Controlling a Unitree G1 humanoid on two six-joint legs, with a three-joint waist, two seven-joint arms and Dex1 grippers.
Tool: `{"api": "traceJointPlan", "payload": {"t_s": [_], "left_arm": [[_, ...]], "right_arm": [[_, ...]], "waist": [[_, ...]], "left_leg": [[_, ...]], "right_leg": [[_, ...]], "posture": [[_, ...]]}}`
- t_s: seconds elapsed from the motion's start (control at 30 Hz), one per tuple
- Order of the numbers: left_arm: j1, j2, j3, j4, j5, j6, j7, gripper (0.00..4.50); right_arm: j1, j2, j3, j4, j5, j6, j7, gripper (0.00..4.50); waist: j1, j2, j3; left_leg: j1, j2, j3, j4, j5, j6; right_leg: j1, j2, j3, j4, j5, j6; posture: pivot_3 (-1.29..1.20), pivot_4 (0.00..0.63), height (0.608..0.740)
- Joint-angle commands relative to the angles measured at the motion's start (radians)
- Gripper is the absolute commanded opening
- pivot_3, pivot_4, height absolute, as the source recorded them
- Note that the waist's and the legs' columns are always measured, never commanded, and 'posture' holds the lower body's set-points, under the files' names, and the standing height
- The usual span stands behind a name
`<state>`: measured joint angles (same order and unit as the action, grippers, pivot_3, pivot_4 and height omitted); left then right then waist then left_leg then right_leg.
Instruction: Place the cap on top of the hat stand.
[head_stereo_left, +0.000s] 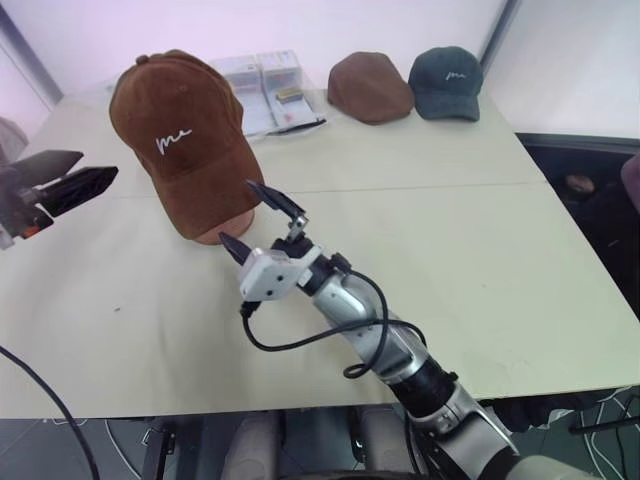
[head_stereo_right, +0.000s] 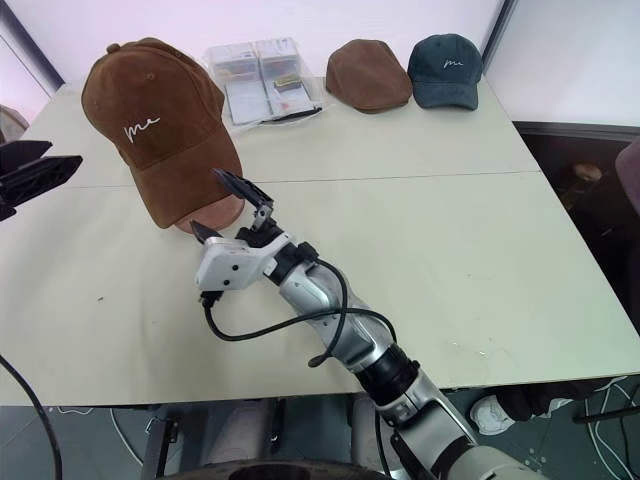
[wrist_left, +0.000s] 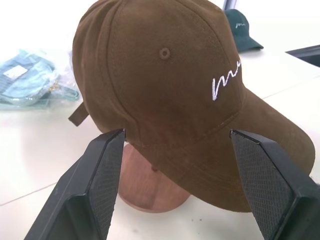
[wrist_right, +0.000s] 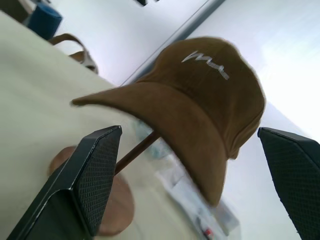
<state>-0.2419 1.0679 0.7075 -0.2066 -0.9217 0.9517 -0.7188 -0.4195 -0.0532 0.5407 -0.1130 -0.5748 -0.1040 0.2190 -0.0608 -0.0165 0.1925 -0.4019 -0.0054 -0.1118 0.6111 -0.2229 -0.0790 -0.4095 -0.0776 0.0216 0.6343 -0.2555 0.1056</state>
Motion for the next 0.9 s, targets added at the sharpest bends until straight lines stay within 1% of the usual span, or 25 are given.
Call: {"api": "traceJointPlan", "payload": {"t_s": [0.03,0.1,0.17,0.27,0.4,0.47,0.57,0.67,0.7,0.77,0.8,0.9], "left_arm": [[-0.010,0.008,0.009,-0.005,0.010,-0.022,-0.011,3.49],[-0.006,0.008,0.010,-0.010,0.012,-0.020,-0.015,3.49],[0.000,0.007,0.015,-0.015,0.016,-0.019,-0.018,3.49],[0.014,0.005,0.032,-0.027,0.019,-0.015,-0.019,3.49],[0.060,0.011,0.053,-0.054,0.024,-0.009,-0.033,3.49],[0.097,0.017,0.074,-0.065,0.050,-0.018,-0.037,3.49],[0.148,0.001,0.107,-0.100,0.080,-0.033,-0.028,3.49],[0.166,-0.055,0.121,-0.152,0.127,-0.068,0.051,3.49],[0.163,-0.081,0.128,-0.163,0.140,-0.077,0.089,3.49],[0.157,-0.128,0.146,-0.178,0.147,-0.090,0.142,3.49],[0.165,-0.166,0.157,-0.194,0.159,-0.101,0.181,3.49],[0.215,-0.256,0.173,-0.253,0.161,-0.107,0.242,3.49]], "right_arm": [[0.022,-0.010,-0.014,-0.087,0.061,0.007,0.060,4.45],[0.023,-0.029,-0.023,-0.105,0.072,0.002,0.085,4.45],[0.013,-0.048,-0.062,-0.131,0.098,0.003,0.099,4.45],[-0.027,-0.075,-0.143,-0.197,0.135,0.040,0.128,4.45],[-0.045,-0.092,-0.186,-0.270,0.155,0.100,0.165,4.45],[-0.037,-0.123,-0.239,-0.324,0.182,0.156,0.201,4.45],[-0.038,-0.171,-0.348,-0.384,0.275,0.252,0.257,4.45],[-0.111,-0.210,-0.528,-0.364,0.498,0.389,0.329,4.45],[-0.141,-0.232,-0.591,-0.343,0.603,0.434,0.377,4.45],[-0.195,-0.287,-0.684,-0.280,0.741,0.505,0.444,4.45],[-0.234,-0.347,-0.736,-0.218,0.822,0.553,0.516,4.45],[-0.311,-0.505,-0.808,-0.043,0.919,0.589,0.651,4.45]], "waist": [[0.000,0.000,0.000],[-0.002,0.000,0.000],[-0.004,0.000,0.000],[-0.004,0.000,0.000],[-0.005,0.000,0.000],[-0.006,0.000,0.000],[-0.004,0.000,0.000],[0.003,0.000,0.000],[0.006,0.000,0.000],[0.013,0.001,0.001],[0.016,0.001,0.001],[0.018,0.002,0.001]], "left_leg": [[0.000,0.000,0.000,0.000,0.000,0.000],[0.000,0.000,0.000,0.000,0.000,0.000],[0.000,0.000,0.000,0.000,0.000,0.000],[0.000,0.000,0.000,0.000,0.000,0.000],[0.000,0.000,0.000,0.000,0.000,0.000],[0.000,0.001,0.000,0.000,0.000,0.000],[-0.001,0.001,0.001,0.000,0.000,0.000],[0.000,0.001,0.001,0.001,0.000,0.000],[0.000,0.001,0.001,0.001,0.000,0.000],[0.002,0.001,0.001,0.002,0.000,0.000],[0.003,0.001,0.001,0.001,0.000,0.000],[0.004,0.001,0.002,0.001,0.000,0.000]], "right_leg": [[0.000,0.000,0.000,0.000,0.000,0.000],[0.000,0.000,0.000,0.000,0.000,0.000],[0.000,0.000,0.000,0.000,0.000,0.000],[0.000,0.000,0.000,0.000,0.000,0.000],[0.000,0.000,0.000,0.000,0.000,0.000],[0.000,0.001,0.000,0.000,0.000,0.000],[0.000,0.000,0.000,0.000,0.000,0.000],[0.001,0.000,0.000,0.000,0.000,0.000],[0.001,0.000,0.000,0.000,0.000,-0.001],[0.002,0.000,0.000,0.000,0.000,-0.001],[0.003,0.000,0.000,0.000,0.000,-0.001],[0.005,-0.001,0.000,-0.002,0.000,-0.001]], "posture": [[0.00,0.150,0.740],[0.00,0.150,0.740],[0.00,0.150,0.740],[0.00,0.150,0.740],[0.00,0.150,0.740],[0.00,0.150,0.740],[0.00,0.150,0.740],[0.00,0.150,0.740],[0.00,0.150,0.740],[0.00,0.150,0.740],[0.00,0.150,0.740],[0.00,0.150,0.740]]}}
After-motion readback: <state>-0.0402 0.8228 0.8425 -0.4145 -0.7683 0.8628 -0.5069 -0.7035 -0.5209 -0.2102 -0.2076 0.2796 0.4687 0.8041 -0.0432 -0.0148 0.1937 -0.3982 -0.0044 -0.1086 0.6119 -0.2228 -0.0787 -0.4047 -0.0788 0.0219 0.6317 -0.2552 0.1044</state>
